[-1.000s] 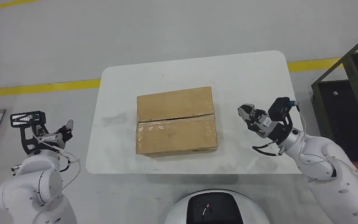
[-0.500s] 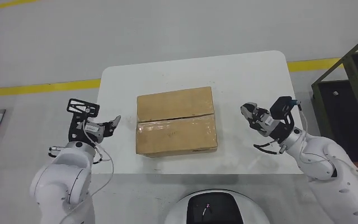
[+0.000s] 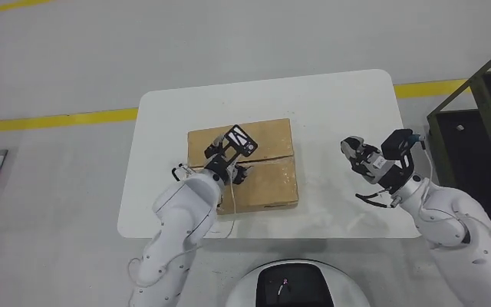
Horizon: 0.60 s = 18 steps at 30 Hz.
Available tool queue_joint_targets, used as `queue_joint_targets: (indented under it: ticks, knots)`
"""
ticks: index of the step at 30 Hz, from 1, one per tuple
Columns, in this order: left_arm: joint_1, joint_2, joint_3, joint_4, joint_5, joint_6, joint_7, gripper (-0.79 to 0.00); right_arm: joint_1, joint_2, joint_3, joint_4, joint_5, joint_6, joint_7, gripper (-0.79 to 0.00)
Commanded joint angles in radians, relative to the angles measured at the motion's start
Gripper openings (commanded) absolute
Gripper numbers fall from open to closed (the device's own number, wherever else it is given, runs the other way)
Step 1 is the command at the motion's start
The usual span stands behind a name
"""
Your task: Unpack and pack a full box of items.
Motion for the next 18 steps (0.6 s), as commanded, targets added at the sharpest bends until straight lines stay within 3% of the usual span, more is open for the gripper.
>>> queue_joint_targets:
  ticks: [1, 7, 16, 17, 18]
  knots:
    - [-0.021, -0.003, 0.023, 0.034, 0.020, 0.007, -0.008, 0.000, -0.004, 0.001, 0.004, 0.000, 0.001, 0.000, -0.001, -0.785]
    - [-0.062, -0.009, 0.061, 0.089, 0.073, -0.005, -0.041, 0.000, -0.017, 0.003, 0.013, -0.001, 0.000, -0.001, -0.007, -0.785]
    - [-0.066, -0.009, 0.078, 0.076, 0.166, -0.008, -0.025, 0.000, -0.014, 0.004, 0.012, 0.004, 0.004, -0.002, -0.008, -0.785]
    - [-0.064, -0.009, 0.078, 0.074, 0.173, -0.007, -0.023, -0.095, -0.012, 0.004, 0.012, 0.005, 0.004, -0.002, -0.008, -0.785]
    - [-0.063, -0.009, 0.079, 0.071, 0.177, -0.006, -0.018, -0.305, -0.011, 0.005, 0.011, 0.007, 0.004, -0.003, -0.008, -0.785]
